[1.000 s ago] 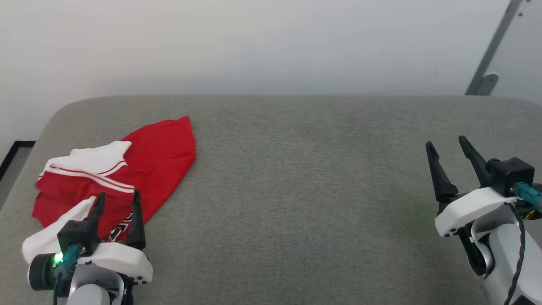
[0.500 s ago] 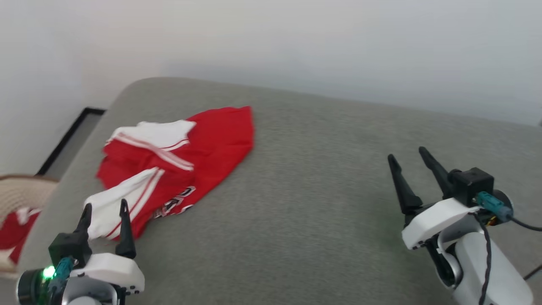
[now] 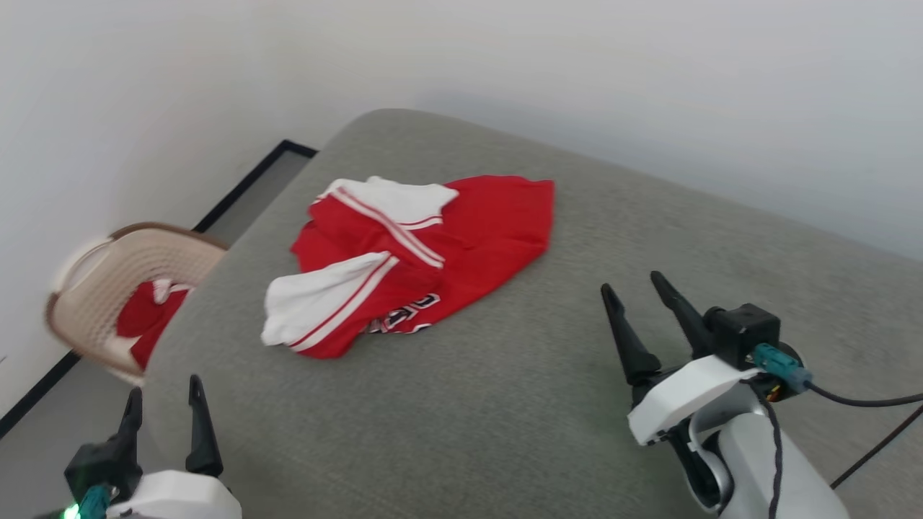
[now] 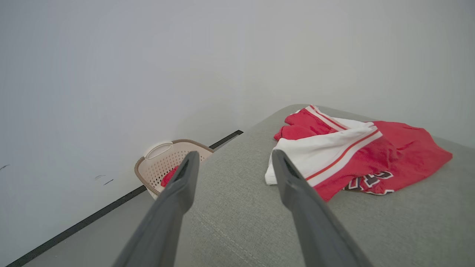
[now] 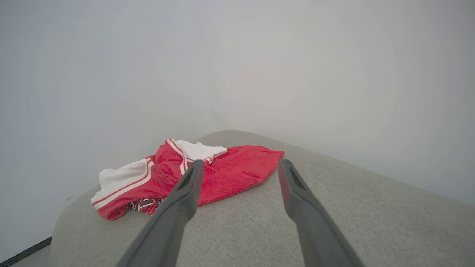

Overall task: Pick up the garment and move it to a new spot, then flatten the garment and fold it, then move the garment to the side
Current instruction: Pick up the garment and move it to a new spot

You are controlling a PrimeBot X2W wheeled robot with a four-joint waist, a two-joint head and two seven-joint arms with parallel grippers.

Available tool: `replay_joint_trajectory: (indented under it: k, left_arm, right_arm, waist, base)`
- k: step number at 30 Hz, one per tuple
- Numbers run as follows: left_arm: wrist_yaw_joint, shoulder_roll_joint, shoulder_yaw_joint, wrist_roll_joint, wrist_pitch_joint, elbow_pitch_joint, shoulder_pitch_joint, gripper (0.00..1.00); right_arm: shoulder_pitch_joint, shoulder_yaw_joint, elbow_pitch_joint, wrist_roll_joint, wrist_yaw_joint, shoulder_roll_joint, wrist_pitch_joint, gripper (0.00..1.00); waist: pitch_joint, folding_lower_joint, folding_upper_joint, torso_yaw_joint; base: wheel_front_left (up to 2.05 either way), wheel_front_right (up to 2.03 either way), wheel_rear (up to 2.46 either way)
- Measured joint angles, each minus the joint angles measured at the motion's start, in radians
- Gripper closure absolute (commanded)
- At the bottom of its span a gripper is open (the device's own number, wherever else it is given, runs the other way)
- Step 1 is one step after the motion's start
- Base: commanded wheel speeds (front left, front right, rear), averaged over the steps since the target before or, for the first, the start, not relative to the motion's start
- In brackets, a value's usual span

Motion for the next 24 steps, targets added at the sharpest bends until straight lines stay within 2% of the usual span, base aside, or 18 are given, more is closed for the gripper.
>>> replay_joint_trajectory:
  k: [5, 14, 18, 24]
  left_arm:
    - [-0.008, -0.021, 0.029, -0.025, 0.0, -0.026, 0.033, 0.0]
    - [-0.016, -0.034, 0.044, -0.034, 0.0, -0.054, 0.057, 0.0]
    - [-0.052, -0.024, -0.01, 0.007, 0.0, -0.015, 0.028, 0.0]
    - [-0.092, 0.05, -0.101, 0.032, 0.0, 0.1, -0.199, 0.0]
  right_arm:
    - [-0.007, 0.042, 0.005, 0.016, 0.0, 0.026, 0.0, 0.0]
    - [-0.023, 0.079, 0.017, 0.036, 0.0, 0.035, 0.0, 0.0]
    - [-0.023, 0.077, 0.012, 0.041, 0.0, 0.033, 0.0, 0.0]
    - [-0.047, 0.086, 0.007, 0.034, 0.0, 0.0, 0.0, 0.0]
  waist:
    - [0.007, 0.0, 0.0001, 0.054]
    - [0.018, 0.0, 0.0001, 0.061]
    - [0.018, 0.0, 0.0001, 0.04]
    - [0.064, 0.0, 0.0, -0.042]
  base:
    - [0.0, 0.0, 0.0]
    - [0.0, 0.0, 0.0]
    - [0.0, 0.0, 0.0]
    - [0.0, 0.0, 0.0]
